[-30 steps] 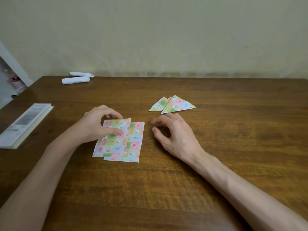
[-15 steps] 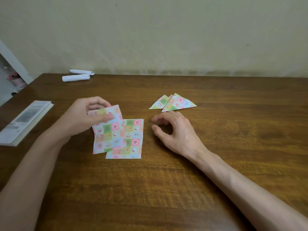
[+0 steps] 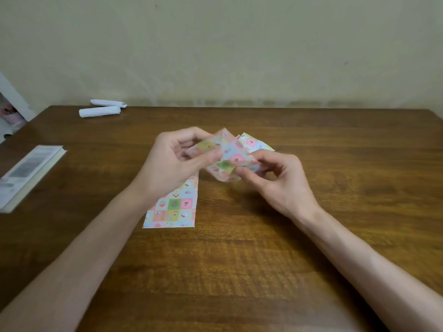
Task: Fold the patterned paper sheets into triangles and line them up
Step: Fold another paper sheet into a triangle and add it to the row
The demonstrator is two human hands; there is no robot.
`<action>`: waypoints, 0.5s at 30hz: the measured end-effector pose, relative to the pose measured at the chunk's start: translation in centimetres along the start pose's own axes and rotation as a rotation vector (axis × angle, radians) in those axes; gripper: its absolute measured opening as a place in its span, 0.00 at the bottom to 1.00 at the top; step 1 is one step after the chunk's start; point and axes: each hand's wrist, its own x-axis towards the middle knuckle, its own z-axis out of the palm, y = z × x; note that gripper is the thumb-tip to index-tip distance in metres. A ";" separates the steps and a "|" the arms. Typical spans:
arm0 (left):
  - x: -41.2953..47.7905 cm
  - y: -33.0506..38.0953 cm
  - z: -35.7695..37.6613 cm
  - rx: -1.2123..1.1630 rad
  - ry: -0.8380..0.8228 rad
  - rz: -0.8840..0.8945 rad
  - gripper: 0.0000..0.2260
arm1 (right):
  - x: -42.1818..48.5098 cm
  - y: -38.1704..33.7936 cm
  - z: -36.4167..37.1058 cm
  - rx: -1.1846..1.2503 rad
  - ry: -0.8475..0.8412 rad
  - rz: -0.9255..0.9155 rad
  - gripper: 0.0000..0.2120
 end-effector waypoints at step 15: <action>-2.7 -4.0 2.9 0.798 -0.260 0.571 0.03 | -3.2 1.5 -4.4 -0.761 -0.269 -0.272 0.13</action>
